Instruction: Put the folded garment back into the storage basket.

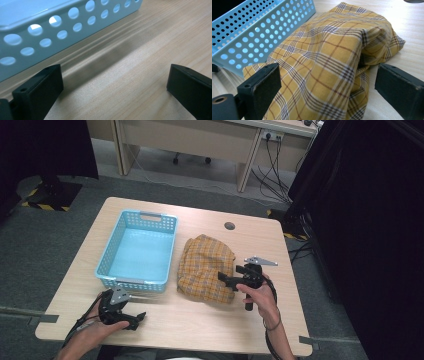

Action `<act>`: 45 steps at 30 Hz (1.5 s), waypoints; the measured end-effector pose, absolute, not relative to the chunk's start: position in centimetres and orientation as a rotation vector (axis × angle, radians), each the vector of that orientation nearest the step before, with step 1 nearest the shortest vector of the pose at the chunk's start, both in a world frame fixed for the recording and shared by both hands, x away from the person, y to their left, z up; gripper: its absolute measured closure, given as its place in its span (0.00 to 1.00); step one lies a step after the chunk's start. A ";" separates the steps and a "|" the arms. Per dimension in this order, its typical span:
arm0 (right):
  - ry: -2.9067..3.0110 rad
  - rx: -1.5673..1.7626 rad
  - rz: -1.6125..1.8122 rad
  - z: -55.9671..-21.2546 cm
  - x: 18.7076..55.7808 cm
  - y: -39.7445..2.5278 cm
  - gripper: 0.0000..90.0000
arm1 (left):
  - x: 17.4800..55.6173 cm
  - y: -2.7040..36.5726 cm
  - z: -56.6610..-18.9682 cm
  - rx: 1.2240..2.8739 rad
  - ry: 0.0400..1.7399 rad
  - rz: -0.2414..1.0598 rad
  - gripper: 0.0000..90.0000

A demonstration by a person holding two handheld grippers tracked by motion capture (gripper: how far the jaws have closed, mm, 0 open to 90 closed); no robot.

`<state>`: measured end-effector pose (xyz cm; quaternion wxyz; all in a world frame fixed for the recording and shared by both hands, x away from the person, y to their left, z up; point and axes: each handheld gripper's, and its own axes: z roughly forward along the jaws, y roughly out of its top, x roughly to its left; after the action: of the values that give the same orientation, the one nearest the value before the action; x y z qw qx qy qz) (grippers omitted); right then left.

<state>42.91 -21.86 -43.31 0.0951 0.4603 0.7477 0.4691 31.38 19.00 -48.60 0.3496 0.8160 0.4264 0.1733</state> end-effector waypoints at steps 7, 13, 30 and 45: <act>2.234 1.381 1.402 -43.9 43.8 -21.2 0.11 | 31.4 19.0 -48.6 2.115 1.104 0.449 0.00; 2.240 1.402 1.437 -44.1 44.5 -21.0 0.18 | 31.4 19.0 -48.6 2.115 1.104 0.449 0.00; 2.266 1.397 1.525 -44.9 46.5 -19.9 0.48 | 31.4 19.0 -48.6 2.115 1.103 0.448 0.00; 2.242 1.380 1.539 -44.3 46.3 -19.8 0.78 | 31.4 19.0 -48.6 2.116 1.103 0.448 0.00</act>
<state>46.34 -19.78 -44.29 0.0458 0.4520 0.7345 0.5041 31.40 19.01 -48.59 0.3493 0.8166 0.4257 0.1728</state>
